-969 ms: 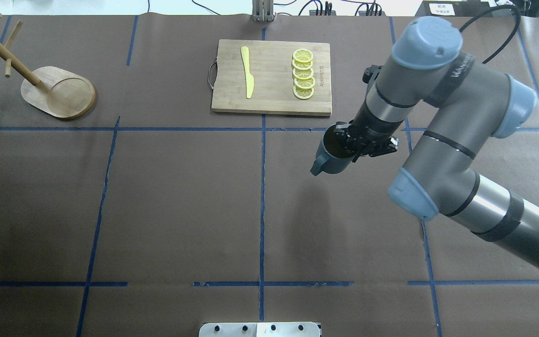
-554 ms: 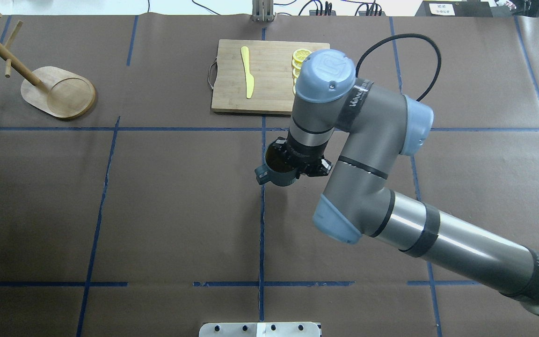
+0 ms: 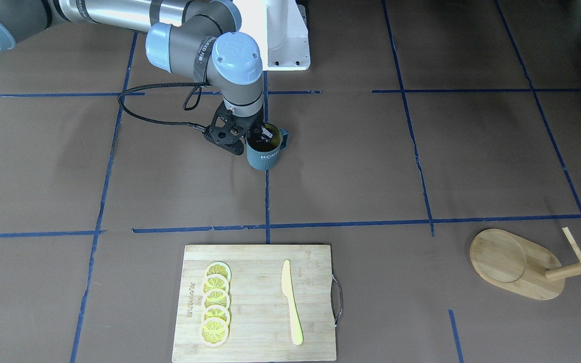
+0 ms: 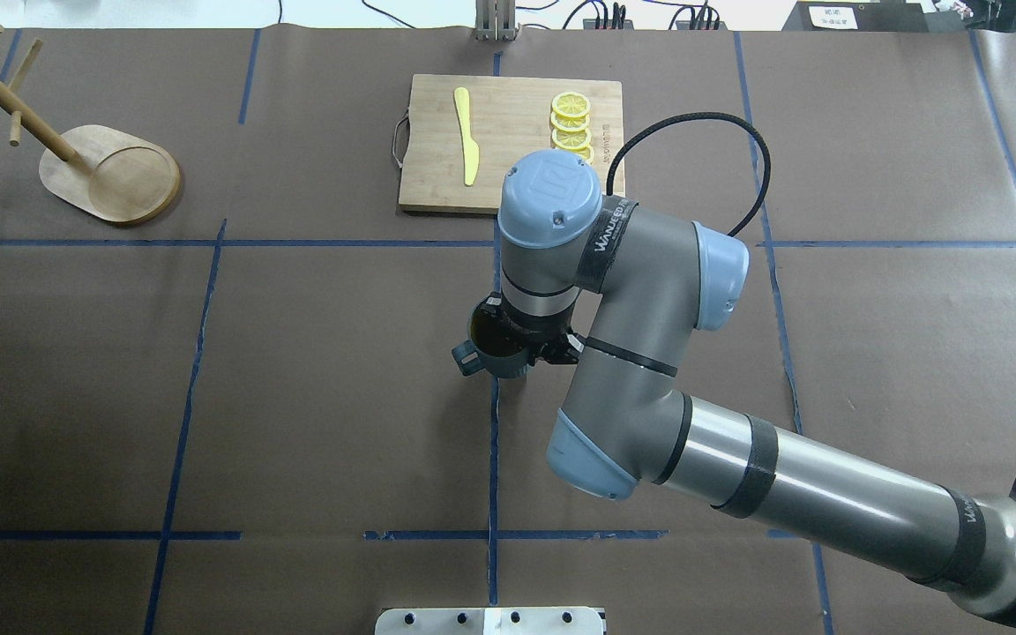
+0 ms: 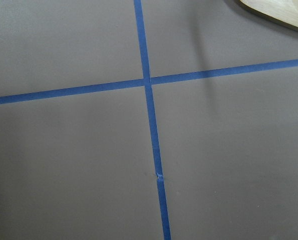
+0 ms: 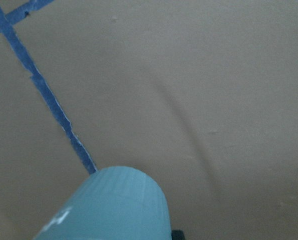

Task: Hang cup on storage rack
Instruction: 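Carry the teal mug with the right gripper toward the table center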

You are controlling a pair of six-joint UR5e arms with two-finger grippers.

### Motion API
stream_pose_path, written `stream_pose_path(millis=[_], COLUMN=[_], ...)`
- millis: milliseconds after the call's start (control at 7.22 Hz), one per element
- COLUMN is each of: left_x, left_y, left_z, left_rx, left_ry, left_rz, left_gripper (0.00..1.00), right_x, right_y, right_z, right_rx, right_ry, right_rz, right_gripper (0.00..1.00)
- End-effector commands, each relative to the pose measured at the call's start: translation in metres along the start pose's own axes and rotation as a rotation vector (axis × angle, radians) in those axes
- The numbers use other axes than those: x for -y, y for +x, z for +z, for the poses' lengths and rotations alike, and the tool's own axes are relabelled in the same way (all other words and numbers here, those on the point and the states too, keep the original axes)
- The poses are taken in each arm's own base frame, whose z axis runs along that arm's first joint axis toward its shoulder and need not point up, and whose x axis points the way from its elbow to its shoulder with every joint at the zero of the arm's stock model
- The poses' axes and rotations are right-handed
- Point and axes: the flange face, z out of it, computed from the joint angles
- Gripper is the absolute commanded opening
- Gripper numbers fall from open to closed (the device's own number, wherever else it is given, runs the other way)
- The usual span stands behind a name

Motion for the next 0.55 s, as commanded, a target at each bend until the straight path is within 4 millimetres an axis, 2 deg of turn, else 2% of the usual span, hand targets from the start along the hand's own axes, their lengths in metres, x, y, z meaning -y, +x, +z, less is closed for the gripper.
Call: stream_pose_path(millis=[0,138,277,415], left_x=[-0.0014,-0.0013,-0.0013,-0.0013], left_y=[0.0021,0.0026,0.0026,0.0026], left_z=[-0.0024,-0.0019,-0.0019,-0.0029], left_rx=[0.0,0.0,0.0,0.0], left_ry=[0.005,0.004,0.004,0.006], left_rz=[0.005,0.006,0.005,0.006], left_gripper=[1.0,1.0,1.0,1.0], right_x=[-0.0025,-0.0021,-0.0021,-0.0035], right_y=[-0.0039,-0.004,-0.0041,-0.0043], right_z=[0.0088,0.0117,0.0111,0.0083], right_rx=[0.016,0.015,0.017,0.022], right_ry=[-0.001,0.013,0.016,0.014], right_rz=[-0.012,-0.017,-0.02,-0.031], right_gripper=[0.03,0.19,0.99,1.0])
